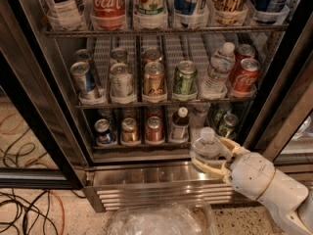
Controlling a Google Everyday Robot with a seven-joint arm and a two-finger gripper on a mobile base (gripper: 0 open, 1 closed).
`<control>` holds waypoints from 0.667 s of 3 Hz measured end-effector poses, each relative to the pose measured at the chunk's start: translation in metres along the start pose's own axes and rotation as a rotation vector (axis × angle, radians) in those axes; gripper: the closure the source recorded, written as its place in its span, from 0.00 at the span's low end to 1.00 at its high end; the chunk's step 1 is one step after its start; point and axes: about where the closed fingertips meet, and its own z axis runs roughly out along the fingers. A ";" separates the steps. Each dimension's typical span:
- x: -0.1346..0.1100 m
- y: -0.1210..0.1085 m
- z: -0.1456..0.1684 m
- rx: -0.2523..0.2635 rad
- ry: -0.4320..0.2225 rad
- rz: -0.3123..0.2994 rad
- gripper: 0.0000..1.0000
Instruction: Pick water bottle from bottom shelf of fridge
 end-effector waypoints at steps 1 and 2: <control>-0.021 0.003 0.003 -0.024 -0.016 -0.019 1.00; -0.039 0.012 0.015 -0.087 -0.039 -0.046 1.00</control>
Offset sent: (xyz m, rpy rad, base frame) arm -0.0118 0.0438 0.0512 -0.0442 -0.0750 0.1725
